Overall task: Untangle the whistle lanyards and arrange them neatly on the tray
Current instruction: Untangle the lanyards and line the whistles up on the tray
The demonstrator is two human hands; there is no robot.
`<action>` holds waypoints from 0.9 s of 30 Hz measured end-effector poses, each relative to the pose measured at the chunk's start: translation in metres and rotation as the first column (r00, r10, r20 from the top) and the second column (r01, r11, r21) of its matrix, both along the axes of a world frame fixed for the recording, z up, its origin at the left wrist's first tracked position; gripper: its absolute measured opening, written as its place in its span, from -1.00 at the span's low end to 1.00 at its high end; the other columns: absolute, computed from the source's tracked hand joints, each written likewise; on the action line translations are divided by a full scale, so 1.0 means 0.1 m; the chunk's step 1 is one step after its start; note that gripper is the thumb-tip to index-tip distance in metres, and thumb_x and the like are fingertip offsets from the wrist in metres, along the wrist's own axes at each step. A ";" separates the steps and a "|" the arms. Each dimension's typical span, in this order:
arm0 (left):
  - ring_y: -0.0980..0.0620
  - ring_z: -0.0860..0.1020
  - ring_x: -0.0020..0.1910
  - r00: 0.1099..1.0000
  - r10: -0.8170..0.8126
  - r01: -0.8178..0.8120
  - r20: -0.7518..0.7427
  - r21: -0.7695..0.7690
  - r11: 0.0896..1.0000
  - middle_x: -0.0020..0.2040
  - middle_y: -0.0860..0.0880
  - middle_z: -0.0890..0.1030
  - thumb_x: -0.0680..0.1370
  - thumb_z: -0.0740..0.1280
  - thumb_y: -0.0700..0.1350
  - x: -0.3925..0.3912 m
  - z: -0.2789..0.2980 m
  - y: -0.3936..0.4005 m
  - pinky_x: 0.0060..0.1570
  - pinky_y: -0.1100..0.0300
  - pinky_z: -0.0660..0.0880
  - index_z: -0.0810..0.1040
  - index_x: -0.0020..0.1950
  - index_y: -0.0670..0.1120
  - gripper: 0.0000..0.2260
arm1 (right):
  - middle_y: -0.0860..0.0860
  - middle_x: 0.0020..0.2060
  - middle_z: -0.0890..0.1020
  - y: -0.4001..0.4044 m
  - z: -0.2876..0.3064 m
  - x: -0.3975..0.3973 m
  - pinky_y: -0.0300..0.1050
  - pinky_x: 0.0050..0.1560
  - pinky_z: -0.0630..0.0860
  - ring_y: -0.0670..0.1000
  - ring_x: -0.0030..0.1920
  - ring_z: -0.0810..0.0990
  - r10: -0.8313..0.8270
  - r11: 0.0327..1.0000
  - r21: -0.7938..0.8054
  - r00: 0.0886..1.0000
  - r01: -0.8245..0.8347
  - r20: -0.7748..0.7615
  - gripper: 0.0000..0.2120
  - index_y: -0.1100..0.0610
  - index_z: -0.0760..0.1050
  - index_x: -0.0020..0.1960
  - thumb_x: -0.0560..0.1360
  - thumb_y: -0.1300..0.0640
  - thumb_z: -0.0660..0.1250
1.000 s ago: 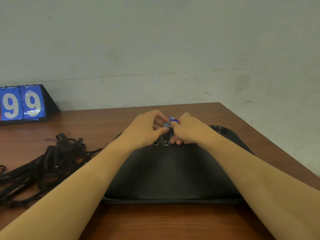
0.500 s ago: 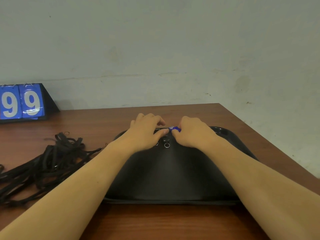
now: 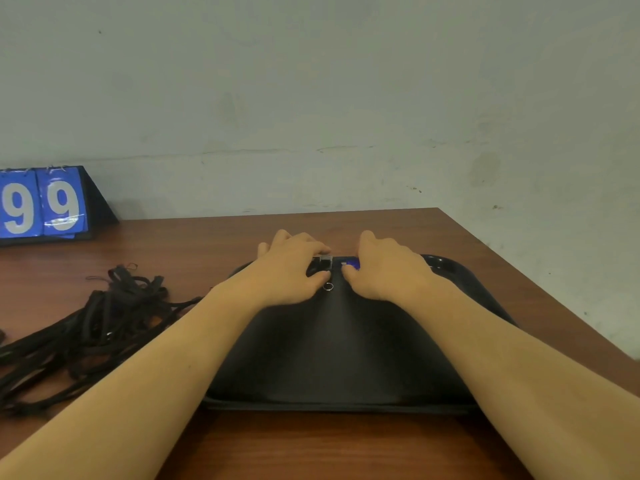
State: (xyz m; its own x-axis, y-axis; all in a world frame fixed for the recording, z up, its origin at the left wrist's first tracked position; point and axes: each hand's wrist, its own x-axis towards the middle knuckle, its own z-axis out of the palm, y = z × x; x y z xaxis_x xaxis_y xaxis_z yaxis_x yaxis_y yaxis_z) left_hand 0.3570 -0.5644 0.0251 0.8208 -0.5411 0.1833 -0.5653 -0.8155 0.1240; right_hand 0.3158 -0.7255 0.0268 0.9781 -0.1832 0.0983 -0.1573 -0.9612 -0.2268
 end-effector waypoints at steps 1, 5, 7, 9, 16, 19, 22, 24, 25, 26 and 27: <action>-0.08 0.25 0.43 1.000 0.001 -0.001 0.000 -0.003 1.000 0.47 0.09 0.40 0.63 0.27 0.10 -0.01 0.00 -0.01 0.34 -0.15 0.24 0.34 0.52 0.13 -0.55 | 0.09 0.00 0.56 0.00 -0.01 0.00 0.13 0.03 0.61 0.13 -0.02 0.60 0.005 1.000 -0.002 1.000 -0.005 -0.010 -0.58 0.11 0.30 0.25 0.57 -0.15 0.28; -0.08 0.26 0.41 1.000 0.000 0.000 -0.002 0.003 1.000 0.46 0.10 0.43 0.64 0.27 0.09 -0.02 0.01 -0.01 0.33 -0.13 0.26 0.34 0.52 0.14 -0.57 | 0.09 -0.03 0.56 -0.02 -0.03 0.02 0.13 0.01 0.62 0.12 -0.05 0.62 0.034 0.998 0.045 0.999 -0.033 -0.025 -0.52 0.11 0.26 0.25 0.55 -0.20 0.29; -0.09 0.26 0.41 1.000 -0.001 0.001 -0.011 0.007 1.000 0.45 0.08 0.43 0.64 0.28 0.09 -0.01 0.01 0.00 0.32 -0.14 0.27 0.35 0.51 0.14 -0.57 | 0.09 -0.04 0.56 -0.03 0.00 0.02 0.09 -0.01 0.62 0.08 -0.08 0.60 0.062 0.994 0.097 0.998 -0.059 -0.029 -0.57 0.12 0.27 0.25 0.59 -0.15 0.27; -0.10 0.26 0.42 1.000 0.001 -0.001 -0.015 0.009 1.000 0.46 0.06 0.42 0.64 0.28 0.08 -0.01 0.02 0.00 0.33 -0.14 0.25 0.34 0.52 0.14 -0.57 | 0.08 -0.01 0.57 -0.04 0.02 0.03 0.01 -0.01 0.61 0.04 -0.08 0.58 0.093 0.988 0.130 0.995 -0.089 -0.028 -0.64 0.12 0.29 0.27 0.62 -0.08 0.25; -0.10 0.25 0.45 1.000 0.005 -0.005 -0.024 -0.013 1.000 0.46 0.04 0.41 0.65 0.27 0.05 -0.02 0.04 0.00 0.36 -0.16 0.23 0.35 0.51 0.13 -0.59 | 0.08 0.13 0.59 -0.02 0.06 0.02 -0.07 0.06 0.52 0.04 0.05 0.56 0.153 0.976 0.165 0.987 -0.145 -0.042 -0.75 0.10 0.44 0.29 0.65 0.05 0.21; -0.10 0.26 0.44 1.000 0.004 -0.004 -0.022 -0.008 1.000 0.45 0.04 0.42 0.65 0.27 0.05 -0.03 0.04 -0.01 0.36 -0.16 0.23 0.36 0.50 0.11 -0.60 | 0.06 0.06 0.62 0.00 0.06 0.00 -0.05 0.07 0.54 0.03 0.01 0.58 0.161 0.973 0.169 0.987 -0.155 -0.023 -0.73 0.11 0.46 0.23 0.65 -0.04 0.21; -0.10 0.27 0.43 1.000 0.004 -0.004 -0.019 -0.005 1.000 0.45 0.04 0.42 0.66 0.27 0.06 -0.03 0.03 -0.01 0.35 -0.16 0.24 0.37 0.49 0.11 -0.61 | 0.06 0.02 0.63 0.00 0.05 0.01 -0.01 0.08 0.57 0.04 -0.02 0.60 0.155 0.980 0.134 0.987 -0.148 -0.038 -0.67 0.09 0.44 0.20 0.59 -0.12 0.29; -0.10 0.27 0.42 1.000 0.002 -0.002 -0.025 -0.012 1.000 0.43 0.04 0.43 0.66 0.27 0.05 -0.02 0.03 -0.01 0.34 -0.15 0.24 0.38 0.49 0.11 -0.61 | 0.06 0.05 0.61 -0.02 0.03 0.03 0.03 0.10 0.57 0.05 -0.01 0.59 0.126 0.985 0.120 0.991 -0.121 -0.040 -0.65 0.07 0.40 0.26 0.58 -0.09 0.32; -0.10 0.28 0.41 1.000 0.001 -0.001 -0.026 -0.014 1.000 0.43 0.04 0.44 0.66 0.27 0.05 -0.02 0.03 0.00 0.33 -0.15 0.25 0.39 0.48 0.11 -0.62 | 0.06 0.06 0.61 -0.03 0.02 0.04 0.05 0.10 0.58 0.05 -0.01 0.59 0.116 0.986 0.125 0.993 -0.111 -0.034 -0.65 0.05 0.38 0.27 0.58 -0.08 0.33; -0.10 0.28 0.41 1.000 0.000 -0.001 -0.026 -0.016 1.000 0.42 0.03 0.44 0.66 0.27 0.05 -0.02 0.03 0.00 0.33 -0.15 0.25 0.39 0.48 0.11 -0.62 | 0.05 0.07 0.61 -0.04 0.01 0.06 0.05 0.10 0.58 0.05 -0.01 0.59 0.109 0.986 0.133 0.994 -0.105 -0.026 -0.66 0.03 0.37 0.28 0.58 -0.06 0.32; -0.10 0.28 0.41 1.000 0.000 -0.001 -0.024 -0.017 1.000 0.42 0.03 0.45 0.66 0.27 0.05 -0.02 0.03 0.00 0.33 -0.15 0.25 0.39 0.48 0.11 -0.62 | 0.05 0.08 0.60 -0.04 0.01 0.06 0.04 0.10 0.58 0.05 0.00 0.59 0.106 0.985 0.141 0.994 -0.103 -0.019 -0.66 0.02 0.36 0.29 0.58 -0.05 0.32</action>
State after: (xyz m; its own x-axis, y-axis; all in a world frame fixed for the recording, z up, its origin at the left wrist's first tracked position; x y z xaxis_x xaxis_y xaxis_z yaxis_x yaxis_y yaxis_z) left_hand 0.3550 -0.5647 0.0283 0.8253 -0.5377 0.1726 -0.5616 -0.8134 0.1513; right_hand 0.3217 -0.7299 0.0281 0.9946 -0.0899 0.0528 -0.0652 -0.9318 -0.3570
